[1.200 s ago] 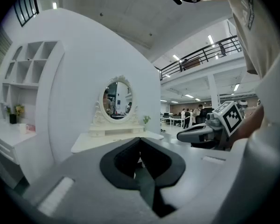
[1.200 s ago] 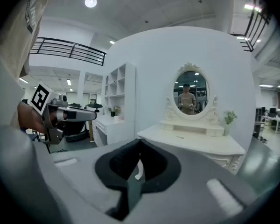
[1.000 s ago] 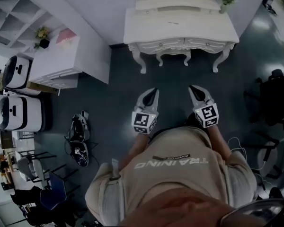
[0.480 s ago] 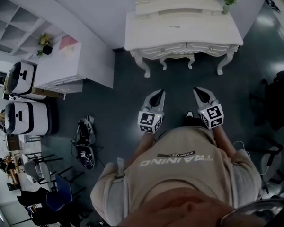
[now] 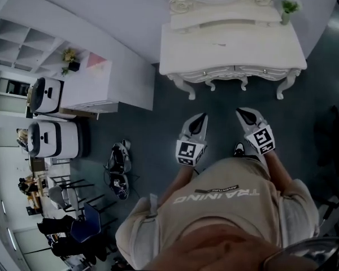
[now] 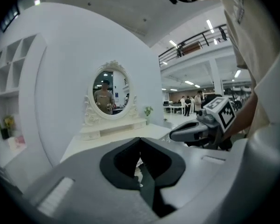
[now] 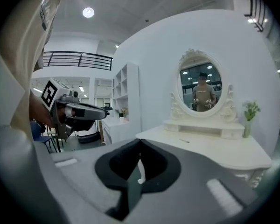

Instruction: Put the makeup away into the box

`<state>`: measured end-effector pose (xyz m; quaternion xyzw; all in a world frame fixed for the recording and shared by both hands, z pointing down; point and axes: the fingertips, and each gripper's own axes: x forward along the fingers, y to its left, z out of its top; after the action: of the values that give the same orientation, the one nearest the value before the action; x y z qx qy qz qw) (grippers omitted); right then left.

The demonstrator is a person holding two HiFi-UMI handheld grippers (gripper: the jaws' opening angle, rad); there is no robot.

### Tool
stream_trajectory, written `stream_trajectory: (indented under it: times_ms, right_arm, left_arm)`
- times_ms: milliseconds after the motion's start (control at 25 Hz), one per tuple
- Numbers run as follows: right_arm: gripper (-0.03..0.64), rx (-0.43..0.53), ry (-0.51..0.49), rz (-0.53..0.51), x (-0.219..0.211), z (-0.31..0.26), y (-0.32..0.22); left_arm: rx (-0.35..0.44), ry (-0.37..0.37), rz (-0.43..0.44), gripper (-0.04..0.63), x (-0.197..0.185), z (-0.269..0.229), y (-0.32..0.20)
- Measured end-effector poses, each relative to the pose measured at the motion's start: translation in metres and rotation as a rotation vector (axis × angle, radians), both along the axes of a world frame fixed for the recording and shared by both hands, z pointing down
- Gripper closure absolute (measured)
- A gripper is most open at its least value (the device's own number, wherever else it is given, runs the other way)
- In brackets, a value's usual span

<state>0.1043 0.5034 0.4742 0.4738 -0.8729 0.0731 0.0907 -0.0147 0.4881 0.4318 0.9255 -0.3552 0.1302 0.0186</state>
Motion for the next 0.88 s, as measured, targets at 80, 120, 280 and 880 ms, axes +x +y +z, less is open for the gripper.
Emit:
stream_trajectory:
  times_ms: [80, 120, 280, 880]
  right_arm:
    - [0.615, -0.017, 0.002, -0.026, 0.009, 0.006, -0.014]
    - [0.615, -0.012, 0.008, -0.04, 0.012, 0.007, -0.022]
    - [0.615, -0.029, -0.029, -0.054, 0.026, 0.02, -0.046]
    - [0.615, -0.058, 0.011, -0.121, 0.016, 0.05, -0.088]
  left_arm:
    - [-0.03, -0.003, 0.012, 0.589, 0.019, 0.006, -0.006]
    - [-0.062, 0.021, 0.009, 0.589, 0.026, 0.007, -0.013]
    - [-0.052, -0.042, 0.011, 0.589, 0.051, 0.013, -0.024]
    - [-0.157, 0.003, 0.037, 0.589, 0.066, 0.046, -0.091]
